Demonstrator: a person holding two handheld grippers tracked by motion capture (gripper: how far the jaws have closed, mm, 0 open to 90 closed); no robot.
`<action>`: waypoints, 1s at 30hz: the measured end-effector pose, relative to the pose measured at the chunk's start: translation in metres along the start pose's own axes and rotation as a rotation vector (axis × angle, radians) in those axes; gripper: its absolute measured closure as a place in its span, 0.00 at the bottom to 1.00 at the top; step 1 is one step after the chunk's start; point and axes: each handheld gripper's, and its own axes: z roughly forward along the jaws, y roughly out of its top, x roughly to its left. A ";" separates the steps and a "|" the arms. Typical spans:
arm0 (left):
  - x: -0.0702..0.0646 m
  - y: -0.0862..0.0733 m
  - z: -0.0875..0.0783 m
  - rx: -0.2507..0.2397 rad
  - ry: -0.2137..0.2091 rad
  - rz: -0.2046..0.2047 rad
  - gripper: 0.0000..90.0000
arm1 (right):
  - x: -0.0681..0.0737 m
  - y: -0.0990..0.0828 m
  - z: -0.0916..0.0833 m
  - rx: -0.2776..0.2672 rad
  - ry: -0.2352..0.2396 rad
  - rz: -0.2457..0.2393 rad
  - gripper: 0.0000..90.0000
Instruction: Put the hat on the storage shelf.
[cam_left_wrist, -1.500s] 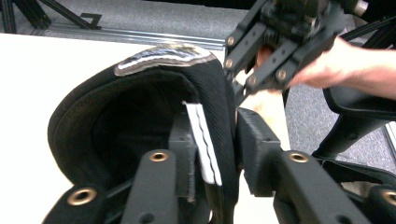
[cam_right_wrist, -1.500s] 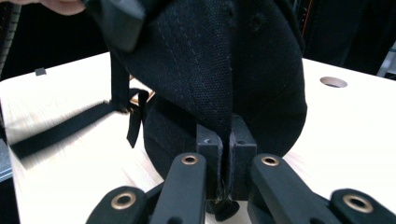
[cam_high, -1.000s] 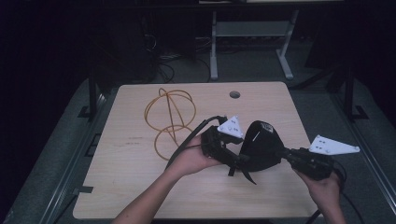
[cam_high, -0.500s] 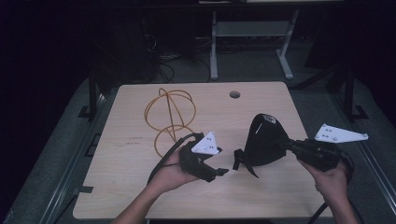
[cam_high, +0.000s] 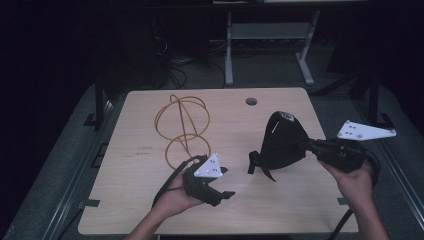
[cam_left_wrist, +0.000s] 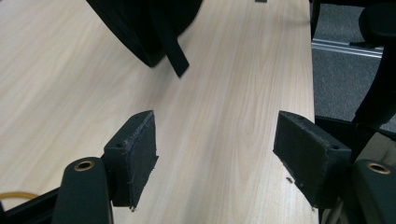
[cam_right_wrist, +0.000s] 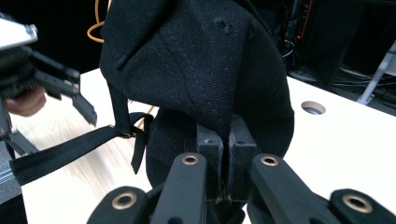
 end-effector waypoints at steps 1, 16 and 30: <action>-0.001 -0.001 0.002 0.005 -0.001 -0.001 0.32 | 0.000 0.002 0.001 0.002 0.002 0.002 0.96; -0.007 -0.015 0.016 0.001 -0.009 0.000 0.29 | 0.005 0.043 0.019 -0.004 0.037 -0.034 0.96; -0.011 -0.015 0.019 -0.011 -0.010 0.023 0.27 | 0.020 0.100 0.053 0.015 0.085 -0.110 0.96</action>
